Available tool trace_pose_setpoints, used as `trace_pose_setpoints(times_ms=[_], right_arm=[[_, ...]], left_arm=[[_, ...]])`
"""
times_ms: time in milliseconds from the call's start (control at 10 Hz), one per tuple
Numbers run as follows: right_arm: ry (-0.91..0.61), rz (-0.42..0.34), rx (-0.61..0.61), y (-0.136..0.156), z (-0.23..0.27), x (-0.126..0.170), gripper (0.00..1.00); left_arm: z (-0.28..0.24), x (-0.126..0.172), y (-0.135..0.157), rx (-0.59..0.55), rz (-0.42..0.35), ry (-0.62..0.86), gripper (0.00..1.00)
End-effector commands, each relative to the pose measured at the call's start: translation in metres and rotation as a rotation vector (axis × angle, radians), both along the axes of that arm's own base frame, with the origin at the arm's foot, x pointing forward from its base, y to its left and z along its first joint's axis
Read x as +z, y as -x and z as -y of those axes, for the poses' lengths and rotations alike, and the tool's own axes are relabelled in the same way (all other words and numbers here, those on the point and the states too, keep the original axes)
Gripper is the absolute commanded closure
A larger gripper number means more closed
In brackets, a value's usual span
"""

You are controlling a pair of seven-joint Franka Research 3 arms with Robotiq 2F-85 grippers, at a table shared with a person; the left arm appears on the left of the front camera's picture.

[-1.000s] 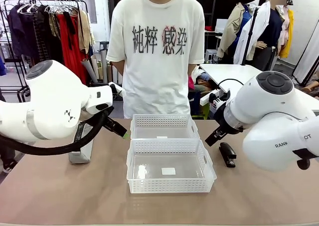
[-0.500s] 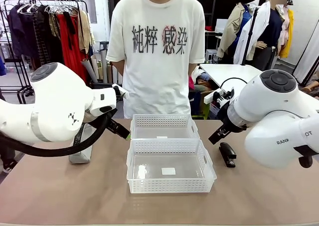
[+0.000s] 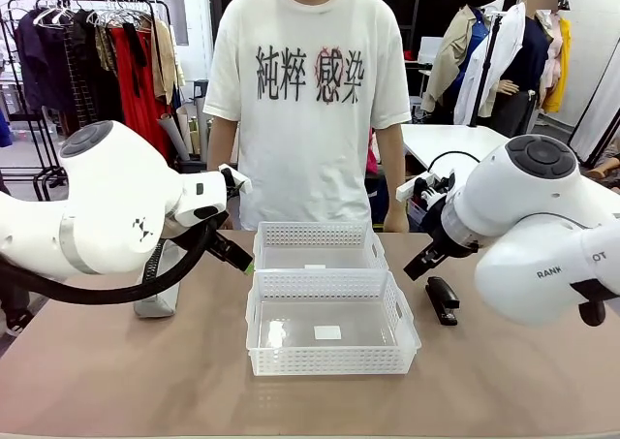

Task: Distribute items into two baskets.
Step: Pick up the Pencil pouch that the person points to.

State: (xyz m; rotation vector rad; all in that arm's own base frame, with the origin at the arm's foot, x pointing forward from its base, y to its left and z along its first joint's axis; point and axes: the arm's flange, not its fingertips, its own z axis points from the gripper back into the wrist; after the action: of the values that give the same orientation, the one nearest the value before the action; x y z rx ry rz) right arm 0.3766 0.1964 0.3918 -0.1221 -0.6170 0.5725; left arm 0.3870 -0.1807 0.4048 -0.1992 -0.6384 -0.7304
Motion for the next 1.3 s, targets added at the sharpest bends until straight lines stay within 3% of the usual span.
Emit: trace_pose_setpoints(times_ms=[0, 100, 400, 600, 800, 1000, 1100, 1200], right_arm=[[-0.113, -0.078, 0.013, -0.012, 0.008, 0.025, 0.0], [-0.17, -0.102, 0.007, -0.018, 0.012, 0.04, 0.0], [-0.387, -0.227, -0.001, -0.033, 0.024, 0.073, 0.0], [-0.615, -0.333, -0.017, -0.036, 0.034, 0.097, 0.0], [-0.755, -0.362, -0.021, -0.037, 0.046, 0.108, 0.0], [-0.862, -0.353, -0.014, -0.044, 0.058, 0.111, 0.0], [-0.832, -0.293, -0.028, -0.045, 0.059, 0.106, 0.0], [-0.816, -0.366, -0.043, -0.033, 0.055, 0.12, 0.0]], left_arm=[[-0.002, 0.016, -0.004, -0.043, -0.101, -0.016, 0.0], [-0.003, 0.023, -0.008, -0.071, -0.177, -0.032, 0.0], [-0.013, 0.053, -0.019, -0.102, -0.299, 0.073, 0.0], [-0.022, 0.07, -0.03, -0.061, -0.393, 0.292, 0.0], [-0.029, 0.081, -0.038, -0.06, -0.474, 0.532, 0.0], [-0.037, 0.09, -0.039, -0.063, -0.52, 0.682, 0.0], [-0.04, 0.089, -0.035, -0.094, -0.52, 0.709, 0.0], [-0.034, 0.096, -0.033, -0.066, -0.511, 0.624, 0.0]])
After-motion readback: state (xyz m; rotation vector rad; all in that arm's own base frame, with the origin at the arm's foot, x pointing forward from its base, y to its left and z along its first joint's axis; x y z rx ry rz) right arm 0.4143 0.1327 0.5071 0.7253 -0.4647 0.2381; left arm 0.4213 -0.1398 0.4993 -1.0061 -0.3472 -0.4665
